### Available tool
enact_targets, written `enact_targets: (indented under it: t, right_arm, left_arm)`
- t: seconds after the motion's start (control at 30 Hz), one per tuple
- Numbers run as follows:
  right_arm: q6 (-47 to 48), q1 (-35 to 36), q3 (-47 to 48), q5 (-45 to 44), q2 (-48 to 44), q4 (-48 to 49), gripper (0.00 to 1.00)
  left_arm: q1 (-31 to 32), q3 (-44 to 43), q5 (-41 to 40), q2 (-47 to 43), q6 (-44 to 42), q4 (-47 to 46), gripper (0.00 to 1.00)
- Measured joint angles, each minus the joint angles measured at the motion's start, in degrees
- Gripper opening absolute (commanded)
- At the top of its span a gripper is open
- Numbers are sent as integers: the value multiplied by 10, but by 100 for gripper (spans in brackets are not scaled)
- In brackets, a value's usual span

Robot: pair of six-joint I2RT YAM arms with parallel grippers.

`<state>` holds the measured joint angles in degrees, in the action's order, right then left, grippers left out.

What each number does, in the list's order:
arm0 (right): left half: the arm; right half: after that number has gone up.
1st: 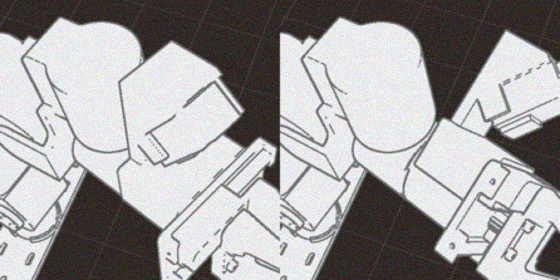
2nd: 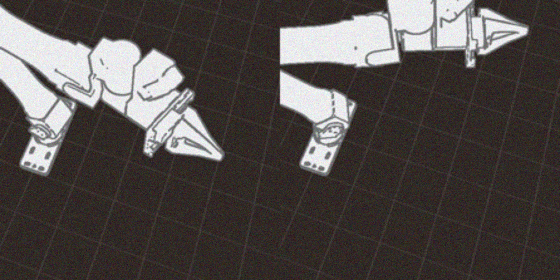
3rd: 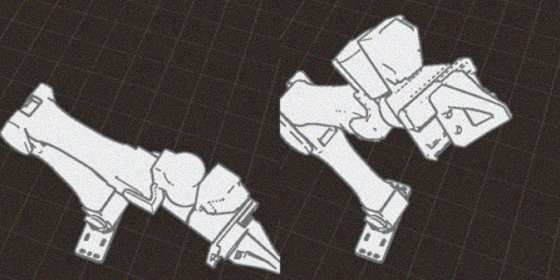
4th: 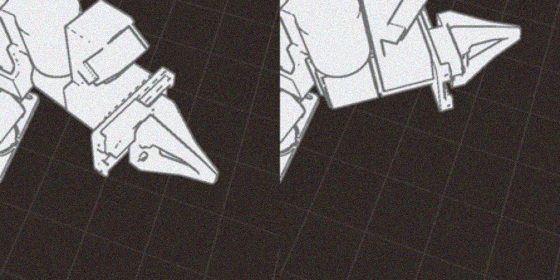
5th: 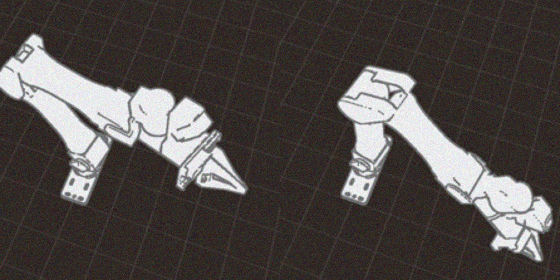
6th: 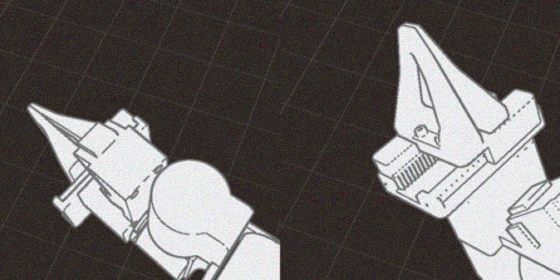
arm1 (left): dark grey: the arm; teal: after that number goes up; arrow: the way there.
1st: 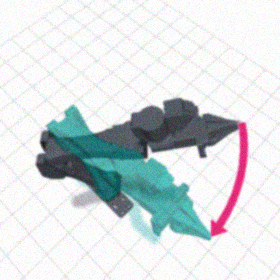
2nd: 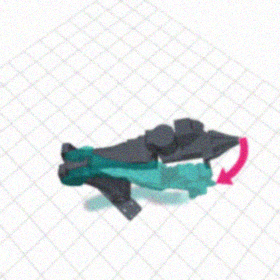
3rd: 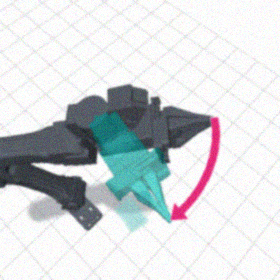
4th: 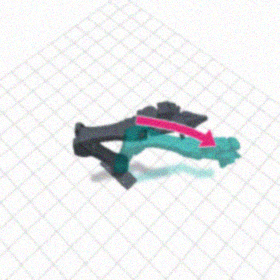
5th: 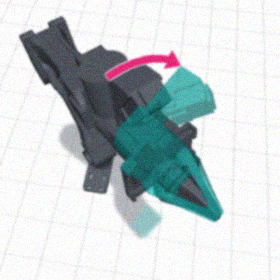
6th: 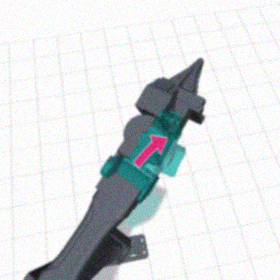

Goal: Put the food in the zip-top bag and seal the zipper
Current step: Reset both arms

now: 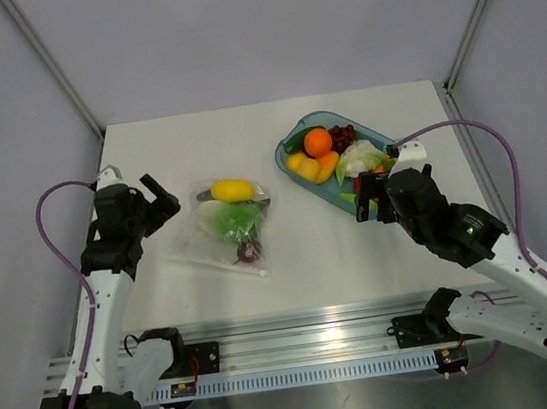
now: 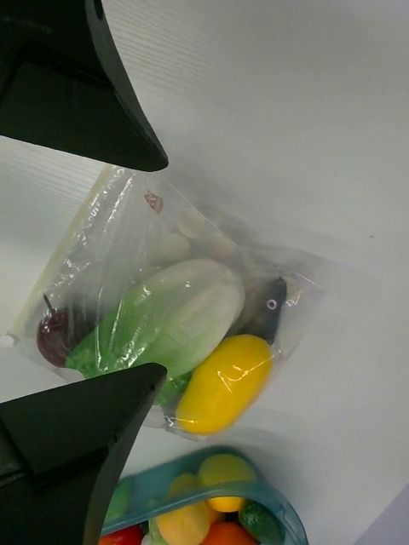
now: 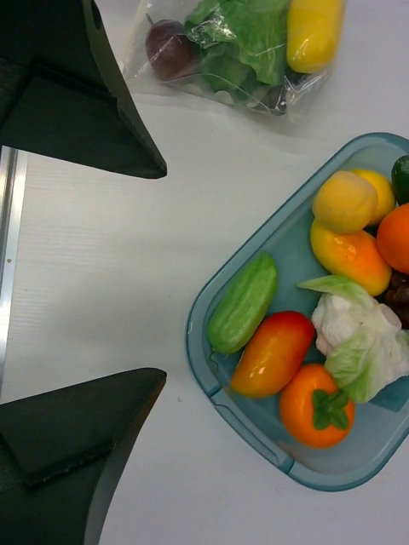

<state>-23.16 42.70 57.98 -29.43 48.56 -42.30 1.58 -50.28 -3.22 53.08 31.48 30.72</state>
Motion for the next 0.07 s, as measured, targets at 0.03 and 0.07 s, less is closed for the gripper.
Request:
enact_targets:
  t: [0.03, 0.07]
  right_arm:
    - [-7, 0, 0, -6, -3, -6, 99]
    - [-15, 0, 0, -15, -4, -13, 99]
  left_arm:
    - [0, -1, 1, -2, 0, 4, 99]
    - [0, -1, 3, -4, 0, 5, 99]
